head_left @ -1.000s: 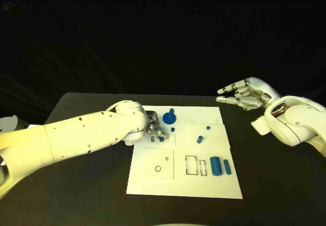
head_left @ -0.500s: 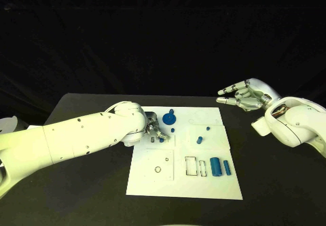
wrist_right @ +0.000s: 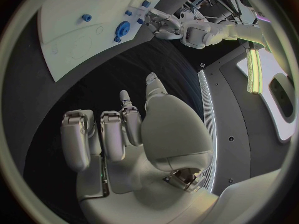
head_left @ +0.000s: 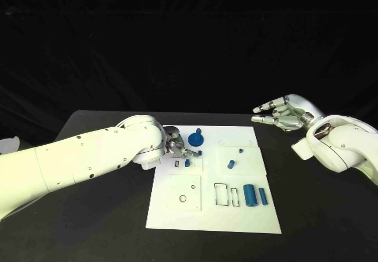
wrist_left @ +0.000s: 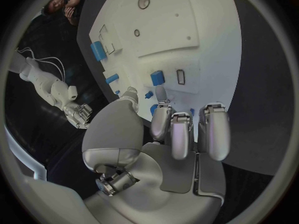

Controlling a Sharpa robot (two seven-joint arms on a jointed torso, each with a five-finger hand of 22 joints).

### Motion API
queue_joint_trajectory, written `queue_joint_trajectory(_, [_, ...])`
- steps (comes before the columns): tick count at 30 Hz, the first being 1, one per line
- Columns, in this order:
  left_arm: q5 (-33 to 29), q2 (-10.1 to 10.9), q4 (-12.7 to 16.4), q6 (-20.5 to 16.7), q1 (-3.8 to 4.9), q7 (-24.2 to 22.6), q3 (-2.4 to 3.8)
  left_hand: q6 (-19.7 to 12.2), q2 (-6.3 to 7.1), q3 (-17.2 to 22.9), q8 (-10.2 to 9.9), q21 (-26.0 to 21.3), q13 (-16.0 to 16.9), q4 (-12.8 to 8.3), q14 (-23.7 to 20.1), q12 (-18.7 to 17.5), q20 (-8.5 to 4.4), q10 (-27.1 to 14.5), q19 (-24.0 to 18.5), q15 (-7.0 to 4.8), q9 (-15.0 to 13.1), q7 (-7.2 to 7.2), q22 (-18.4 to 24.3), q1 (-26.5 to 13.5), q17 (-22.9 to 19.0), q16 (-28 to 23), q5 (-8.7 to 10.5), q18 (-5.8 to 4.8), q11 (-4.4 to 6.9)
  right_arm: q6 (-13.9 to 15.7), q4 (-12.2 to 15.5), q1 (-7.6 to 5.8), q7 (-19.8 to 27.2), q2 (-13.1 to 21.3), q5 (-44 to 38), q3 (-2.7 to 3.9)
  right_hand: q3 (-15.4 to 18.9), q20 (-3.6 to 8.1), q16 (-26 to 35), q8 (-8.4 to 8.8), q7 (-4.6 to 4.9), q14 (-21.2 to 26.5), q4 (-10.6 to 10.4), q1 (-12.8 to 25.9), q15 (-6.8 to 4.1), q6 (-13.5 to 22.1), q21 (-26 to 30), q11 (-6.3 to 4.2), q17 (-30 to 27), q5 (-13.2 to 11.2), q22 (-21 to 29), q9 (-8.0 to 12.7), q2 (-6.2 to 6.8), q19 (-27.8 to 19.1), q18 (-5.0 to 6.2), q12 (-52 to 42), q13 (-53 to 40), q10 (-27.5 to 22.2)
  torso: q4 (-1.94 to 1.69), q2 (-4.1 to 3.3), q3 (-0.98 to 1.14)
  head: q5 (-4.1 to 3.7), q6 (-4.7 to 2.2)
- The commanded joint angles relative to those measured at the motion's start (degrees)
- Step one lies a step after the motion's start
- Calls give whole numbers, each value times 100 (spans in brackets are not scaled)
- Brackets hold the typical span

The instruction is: Assemble the parts on the task board

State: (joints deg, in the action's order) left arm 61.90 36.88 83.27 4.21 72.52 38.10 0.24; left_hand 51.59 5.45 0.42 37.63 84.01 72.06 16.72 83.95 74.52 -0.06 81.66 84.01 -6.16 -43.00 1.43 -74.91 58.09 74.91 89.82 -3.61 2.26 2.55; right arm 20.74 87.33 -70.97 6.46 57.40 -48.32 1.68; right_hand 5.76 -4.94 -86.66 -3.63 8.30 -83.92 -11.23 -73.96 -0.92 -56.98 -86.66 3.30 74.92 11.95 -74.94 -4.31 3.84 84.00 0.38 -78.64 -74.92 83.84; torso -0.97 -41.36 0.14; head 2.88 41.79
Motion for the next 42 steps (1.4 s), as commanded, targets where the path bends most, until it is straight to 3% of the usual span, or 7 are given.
queue_joint_trajectory(1, [-716, 81, 46, -168, 105, -28, 49, -122, 9, -151, -216, -57, -95, 5, 605, -82, 98, -96, 101, 92, 186, 86, -422, 153, 1509, 18, -29, 26, -84, -90, -39, 28, 30, -24, -14, -8, 29, -22, 35, -13, 4, -464, -7, 60, 5, 40, 38, 11, 882, -40, -922, -9, 6, 273, 110, 20, -1011, 158, 0, -5, 8, 15, -21])
queue_joint_trajectory(6, [-860, 170, -209, 206, 407, -32, 97, -87, -14, -288, -362, -106, -215, -11, 605, -180, 157, -191, 74, 145, 376, 143, -361, 355, 1509, 18, -26, 44, -129, -102, -85, 69, 27, -51, -13, -16, 29, -22, 35, -13, 4, -464, -7, 60, 5, 40, 38, 11, 882, -40, -922, -9, 6, 273, 110, 20, -1011, 158, -8, -5, 14, 41, -26])
queue_joint_trajectory(9, [-885, 154, -471, 550, 535, -37, 104, -72, -76, -310, -447, -149, -295, -13, 605, -249, 181, -250, 45, 167, 490, 168, -303, 507, 1509, 18, -24, 58, -151, -102, -97, 80, 24, -57, -13, -18, 31, -22, 34, -13, 4, -464, -8, 62, 5, 40, 38, 11, 883, -40, -924, -9, 5, 273, 110, 19, -1011, 158, -8, -7, 15, 58, -41])
queue_joint_trajectory(15, [-577, -105, -1184, 1014, 668, -76, 70, -98, -193, -359, -679, -226, -512, -10, 605, -438, 230, -396, -4, 220, 799, 241, -210, 760, 1509, 18, -32, 79, -215, -89, -117, 89, 28, -66, -15, -20, 37, -22, 34, -14, 3, -465, -13, 61, 4, 39, 38, 10, 885, -29, -924, -10, -12, 274, 110, 13, -1012, 161, -2, -16, -2, 63, -55])
queue_joint_trajectory(20, [-278, -375, -1672, 1073, 684, -110, -23, -42, -256, -418, -714, -193, -495, 2, 605, -413, 243, -376, 24, 230, 900, 245, -266, 709, 1509, 18, -26, 67, -222, -91, -124, 92, 38, -82, -16, -20, 39, -21, 33, -14, 3, -465, -14, 56, 4, 39, 37, 9, 886, -21, -926, -10, -23, 275, 109, 15, -1011, 160, 13, -29, -11, 86, -67])
queue_joint_trajectory(26, [-164, -580, -2008, 1164, 655, -128, -99, 87, -316, -483, -687, -129, -434, -5, 605, -344, 241, -319, 74, 219, 972, 217, -368, 681, 1509, 18, -18, 45, -201, -93, -131, 96, 46, -93, -17, -20, 41, -21, 34, -14, 2, -466, -12, 42, 3, 38, 39, 9, 887, -7, -923, -11, -44, 274, 110, 16, -1010, 160, 32, -40, -6, 105, -66])
queue_joint_trajectory(42, [-171, -800, -2231, 1365, 558, -126, -166, 232, -455, -520, -656, -51, -355, -22, 605, -261, 216, -239, 130, 187, 1043, 170, -490, 749, 1509, 18, -21, 19, -160, -98, -142, 102, 54, -120, -18, -20, 43, -19, 39, -14, 2, -465, -5, 21, 2, 38, 40, 7, 880, 17, -923, -11, -65, 275, 110, 16, -1008, 160, 28, -32, -1, 101, -40])
